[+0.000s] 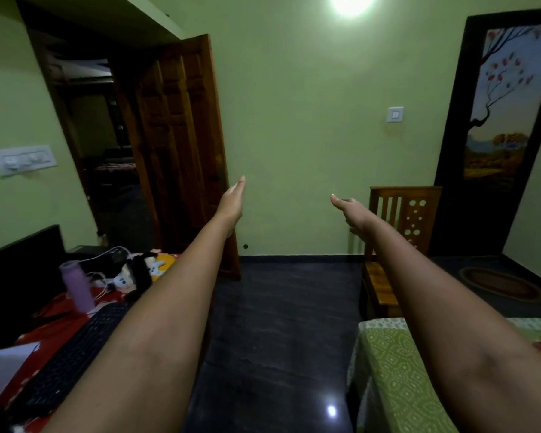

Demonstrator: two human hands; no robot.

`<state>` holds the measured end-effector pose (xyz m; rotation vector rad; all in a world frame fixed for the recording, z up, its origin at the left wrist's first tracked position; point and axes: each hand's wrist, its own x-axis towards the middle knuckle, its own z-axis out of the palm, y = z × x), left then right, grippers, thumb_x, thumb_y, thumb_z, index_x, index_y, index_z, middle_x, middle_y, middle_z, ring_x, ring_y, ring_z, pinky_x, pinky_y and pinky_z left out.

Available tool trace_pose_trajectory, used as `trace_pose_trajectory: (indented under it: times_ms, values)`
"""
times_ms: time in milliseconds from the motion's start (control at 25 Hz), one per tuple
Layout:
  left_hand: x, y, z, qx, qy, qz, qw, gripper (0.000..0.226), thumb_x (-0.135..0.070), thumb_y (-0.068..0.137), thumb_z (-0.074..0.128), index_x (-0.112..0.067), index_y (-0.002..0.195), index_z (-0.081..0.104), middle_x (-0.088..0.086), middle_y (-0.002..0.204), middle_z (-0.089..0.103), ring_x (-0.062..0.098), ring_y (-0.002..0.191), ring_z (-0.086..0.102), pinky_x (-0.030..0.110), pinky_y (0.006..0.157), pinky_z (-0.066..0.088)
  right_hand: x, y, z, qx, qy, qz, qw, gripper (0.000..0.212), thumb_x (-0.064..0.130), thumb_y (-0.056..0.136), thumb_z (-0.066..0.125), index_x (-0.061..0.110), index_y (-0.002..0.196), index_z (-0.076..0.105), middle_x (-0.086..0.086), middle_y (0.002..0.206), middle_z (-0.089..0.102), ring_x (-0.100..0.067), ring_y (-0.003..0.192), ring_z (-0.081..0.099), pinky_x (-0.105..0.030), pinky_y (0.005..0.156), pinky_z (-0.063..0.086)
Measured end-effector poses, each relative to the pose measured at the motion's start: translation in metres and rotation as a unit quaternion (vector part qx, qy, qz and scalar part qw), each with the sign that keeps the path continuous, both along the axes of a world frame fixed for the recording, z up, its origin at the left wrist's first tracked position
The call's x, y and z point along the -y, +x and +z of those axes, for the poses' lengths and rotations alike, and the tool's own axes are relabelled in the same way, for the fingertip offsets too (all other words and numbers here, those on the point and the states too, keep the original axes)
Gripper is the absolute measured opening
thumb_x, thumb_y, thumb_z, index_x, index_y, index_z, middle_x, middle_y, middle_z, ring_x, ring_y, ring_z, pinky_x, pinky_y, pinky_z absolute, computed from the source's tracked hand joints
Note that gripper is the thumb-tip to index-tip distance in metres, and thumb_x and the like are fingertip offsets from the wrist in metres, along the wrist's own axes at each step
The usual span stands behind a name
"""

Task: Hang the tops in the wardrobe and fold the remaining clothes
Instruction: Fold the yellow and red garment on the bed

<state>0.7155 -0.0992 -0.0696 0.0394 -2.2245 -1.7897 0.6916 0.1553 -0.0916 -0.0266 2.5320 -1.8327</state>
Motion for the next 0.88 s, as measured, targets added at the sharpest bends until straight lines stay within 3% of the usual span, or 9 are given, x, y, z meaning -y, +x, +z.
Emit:
trace_pose_trajectory:
  times_ms: [200, 480, 680, 800, 880]
  values:
    - [-0.005, -0.121, -0.031, 0.045, -0.013, -0.039, 0.998, 0.071, -0.064, 0.094, 0.024, -0.021, 0.151, 0.020, 0.003, 0.157, 0.023, 0.025, 0.145, 0.019, 0.050, 0.117, 0.018, -0.008, -0.107, -0.021, 0.030, 0.002, -0.032, 0.999, 0.076, 0.056, 0.094, 0.042, 0.014, 0.152, 0.016, -0.011, 0.156, 0.022, -0.035, 0.139, 0.027, -0.050, 0.111, 0.028]
    - [-0.060, -0.316, -0.007, 0.023, -0.005, -0.071, 0.997, 0.066, -0.058, 0.098, 0.025, -0.017, 0.150, 0.027, 0.002, 0.154, 0.031, 0.020, 0.143, 0.027, 0.042, 0.117, 0.021, -0.065, -0.278, -0.005, -0.004, -0.010, -0.082, 0.997, 0.083, 0.057, 0.092, 0.046, 0.014, 0.153, 0.010, -0.012, 0.158, 0.015, -0.032, 0.143, 0.020, -0.047, 0.116, 0.021]
    - [-0.183, -0.440, -0.006, 0.013, -0.015, -0.166, 0.986, 0.061, -0.055, 0.099, 0.027, -0.018, 0.147, 0.032, 0.003, 0.150, 0.038, 0.022, 0.140, 0.032, 0.043, 0.116, 0.023, -0.162, -0.352, 0.006, -0.024, -0.007, -0.177, 0.984, 0.079, 0.053, 0.093, 0.047, 0.014, 0.152, 0.012, -0.013, 0.156, 0.020, -0.033, 0.142, 0.024, -0.046, 0.113, 0.024]
    - [-0.291, -0.476, -0.024, 0.028, -0.037, -0.292, 0.955, 0.066, -0.058, 0.098, 0.024, -0.016, 0.149, 0.027, 0.004, 0.153, 0.032, 0.024, 0.143, 0.026, 0.045, 0.118, 0.019, -0.238, -0.356, -0.012, -0.005, -0.025, -0.242, 0.970, 0.080, 0.053, 0.092, 0.050, 0.013, 0.151, 0.013, -0.002, 0.150, 0.028, -0.029, 0.140, 0.028, -0.040, 0.107, 0.029]
    - [-0.368, -0.495, -0.028, 0.032, -0.032, -0.366, 0.930, 0.070, -0.062, 0.096, 0.023, -0.018, 0.150, 0.025, 0.004, 0.155, 0.029, 0.025, 0.143, 0.024, 0.047, 0.118, 0.018, -0.299, -0.348, -0.020, 0.001, -0.024, -0.334, 0.942, 0.081, 0.050, 0.093, 0.050, 0.009, 0.151, 0.011, -0.009, 0.155, 0.022, -0.028, 0.142, 0.025, -0.039, 0.112, 0.024]
